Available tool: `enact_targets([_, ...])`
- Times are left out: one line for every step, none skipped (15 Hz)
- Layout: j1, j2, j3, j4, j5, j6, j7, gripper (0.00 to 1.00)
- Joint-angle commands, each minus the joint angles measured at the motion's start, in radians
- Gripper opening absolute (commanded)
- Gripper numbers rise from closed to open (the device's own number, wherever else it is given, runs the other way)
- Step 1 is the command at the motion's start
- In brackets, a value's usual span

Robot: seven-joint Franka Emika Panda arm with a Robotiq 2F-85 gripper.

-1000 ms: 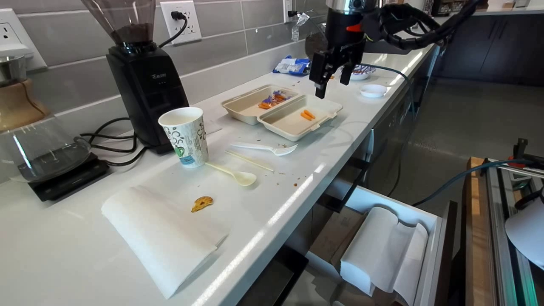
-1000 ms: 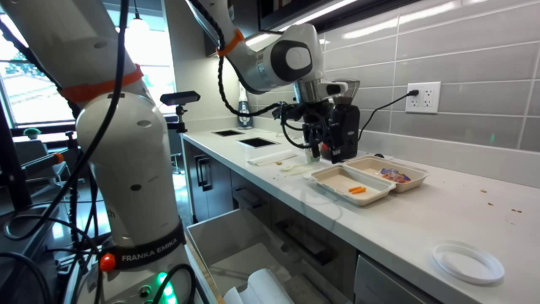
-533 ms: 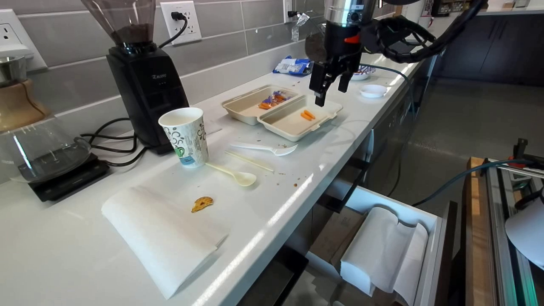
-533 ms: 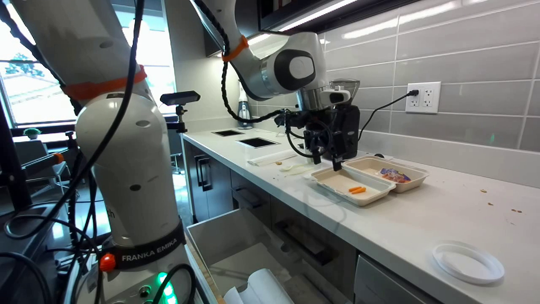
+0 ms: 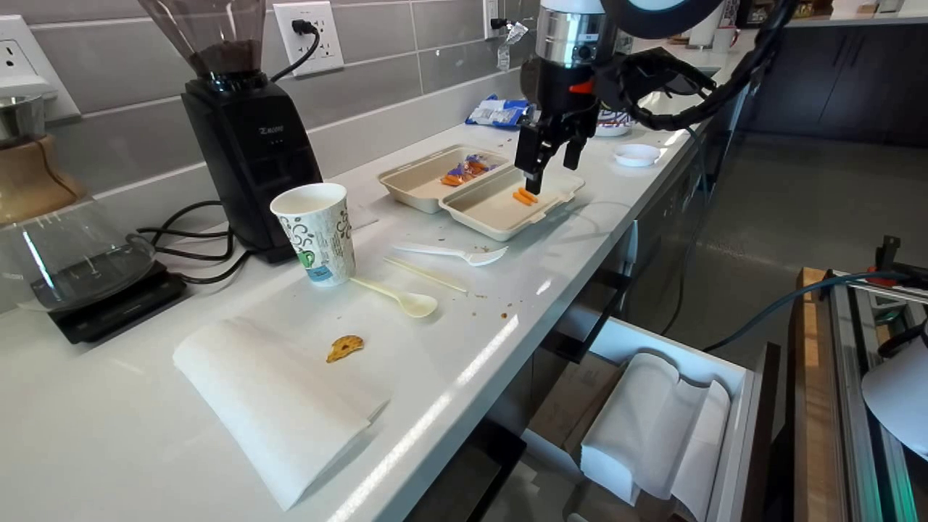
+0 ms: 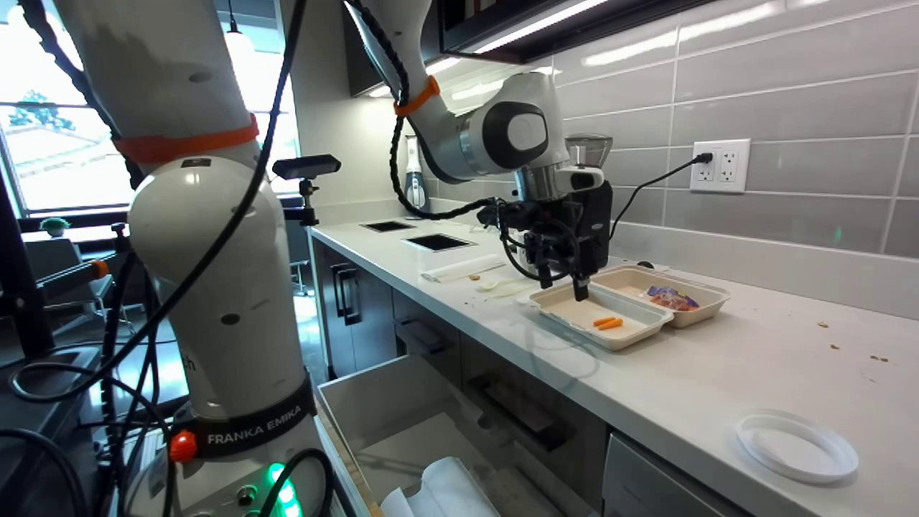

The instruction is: Put the orange objects in the plastic

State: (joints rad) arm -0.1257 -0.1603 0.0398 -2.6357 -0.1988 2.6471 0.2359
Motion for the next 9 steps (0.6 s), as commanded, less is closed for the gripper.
enact_targets([0.001, 0.066, -0.008, 0.042, -0.047, 0.013, 0.027, 1.0])
enact_targets([0.004, 0.069, -0.012, 0.048, -0.05, 0.006, 0.024, 1.0])
enact_targets([0.004, 0.072, -0.015, 0.051, -0.053, 0.005, 0.027, 1.0])
enact_targets([0.004, 0.078, -0.018, 0.056, -0.055, 0.007, 0.031, 1.0])
enact_targets([0.004, 0.087, -0.021, 0.061, -0.061, 0.012, 0.041, 1.0])
enact_targets([0.003, 0.093, -0.023, 0.065, -0.067, 0.019, 0.054, 1.0])
enact_targets([0.007, 0.101, -0.025, 0.07, -0.064, 0.018, 0.052, 1.0])
enact_targets([0.004, 0.115, -0.026, 0.08, -0.089, 0.011, 0.072, 1.0])
enact_targets([0.005, 0.128, -0.031, 0.088, -0.089, 0.014, 0.072, 1.0])
